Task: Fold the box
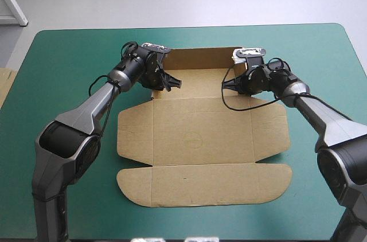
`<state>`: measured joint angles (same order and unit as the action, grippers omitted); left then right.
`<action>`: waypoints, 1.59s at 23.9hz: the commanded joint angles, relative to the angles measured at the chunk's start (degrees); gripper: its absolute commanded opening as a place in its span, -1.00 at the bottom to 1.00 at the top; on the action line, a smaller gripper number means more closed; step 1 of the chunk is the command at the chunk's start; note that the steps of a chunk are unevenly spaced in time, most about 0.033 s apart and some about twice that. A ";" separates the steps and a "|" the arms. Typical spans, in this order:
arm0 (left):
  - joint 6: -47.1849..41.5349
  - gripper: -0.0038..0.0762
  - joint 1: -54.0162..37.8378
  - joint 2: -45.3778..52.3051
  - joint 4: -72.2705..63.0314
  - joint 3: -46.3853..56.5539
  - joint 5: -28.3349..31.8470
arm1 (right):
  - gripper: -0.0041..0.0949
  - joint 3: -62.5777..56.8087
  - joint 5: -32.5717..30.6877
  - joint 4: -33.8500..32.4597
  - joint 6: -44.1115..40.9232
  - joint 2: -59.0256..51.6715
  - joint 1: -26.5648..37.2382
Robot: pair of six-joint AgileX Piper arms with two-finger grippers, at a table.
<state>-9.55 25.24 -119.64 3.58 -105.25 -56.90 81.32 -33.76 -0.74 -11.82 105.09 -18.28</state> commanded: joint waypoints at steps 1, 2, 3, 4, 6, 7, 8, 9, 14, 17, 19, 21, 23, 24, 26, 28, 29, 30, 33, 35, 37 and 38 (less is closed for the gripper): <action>1.06 -0.05 1.11 2.48 -2.85 -1.40 3.07 | -0.06 1.90 2.41 0.22 0.93 -2.81 -0.13; 1.06 0.15 1.11 2.48 -3.06 -1.43 3.07 | -0.04 2.00 2.41 0.22 0.93 -2.93 -0.13; 1.06 0.26 1.11 2.48 -3.58 -1.52 2.82 | -0.04 2.01 2.26 0.22 0.93 -2.93 -0.13; 1.06 0.29 1.11 2.48 -3.58 -1.52 2.56 | -0.04 2.01 2.13 0.22 0.93 -2.93 -0.13; 1.06 0.30 1.11 2.48 -3.58 -2.13 1.36 | -0.04 2.01 1.72 -0.03 1.05 -3.15 -0.13; 1.06 0.30 1.11 2.48 -3.58 -2.86 0.85 | -0.04 2.01 1.58 -0.44 1.17 -3.41 -0.13; 1.06 0.30 1.11 2.52 -3.90 -3.61 0.45 | -0.04 2.07 1.47 -0.89 1.17 -3.81 -0.13; 1.06 0.30 1.11 2.62 -3.90 -4.72 0.28 | -0.04 2.07 1.47 -1.72 1.32 -4.31 -0.13; 1.06 0.29 1.11 2.75 -4.14 -6.65 -0.58 | -0.04 2.07 2.40 -2.59 1.32 -5.11 0.28; 1.30 0.29 1.11 2.75 -4.86 -6.28 -1.16 | -0.16 2.07 1.09 -1.27 1.32 -4.22 0.51; 1.30 0.29 1.11 2.75 -5.33 -6.19 -1.03 | -0.48 2.07 -0.09 -1.27 2.92 -3.48 0.51; 1.30 0.29 1.11 2.75 -5.46 -6.19 -1.02 | -0.94 2.07 -0.48 -0.84 3.79 -3.36 0.51; 1.30 0.29 1.11 2.75 -5.46 -6.19 -1.02 | -0.94 2.07 0.19 -0.84 3.46 -3.36 0.51; 1.30 0.29 1.11 2.61 -5.46 -6.19 -1.13 | -0.94 2.07 0.57 -0.84 2.92 -3.36 0.51; 1.11 0.21 1.11 2.39 -5.46 -6.15 -1.50 | -0.94 2.07 0.52 -0.84 2.86 -3.36 0.51; 1.00 -0.05 1.11 1.99 -5.46 -5.92 -1.99 | -0.94 2.07 0.38 -1.07 2.60 -3.36 0.51; 1.00 -0.26 1.11 1.68 -5.46 -5.92 -2.30 | -0.94 2.07 0.11 -1.28 2.41 -3.36 0.51; 1.00 -0.47 1.11 1.27 -5.46 -5.92 -2.44 | -0.94 2.07 -0.11 -1.28 2.31 -3.36 0.51; 1.37 -0.91 1.11 -0.93 -7.55 -5.92 -2.84 | -0.94 2.07 -0.22 -1.18 2.04 -3.36 0.51; 3.33 -0.92 1.22 -3.27 -9.16 -5.92 -3.78 | -0.94 2.07 -0.22 -1.18 1.34 -3.36 0.51; 4.06 -0.92 2.25 -5.33 -7.58 -5.92 -5.63 | -0.94 2.07 -0.29 -1.18 0.54 -3.36 0.51; 4.20 -0.92 2.62 -5.69 -6.69 -5.92 -5.87 | -0.94 2.07 -0.29 -1.18 0.54 -3.36 0.51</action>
<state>-9.62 25.41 -123.75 1.42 -111.48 -61.92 81.73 -36.55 -2.15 -11.97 104.06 -17.73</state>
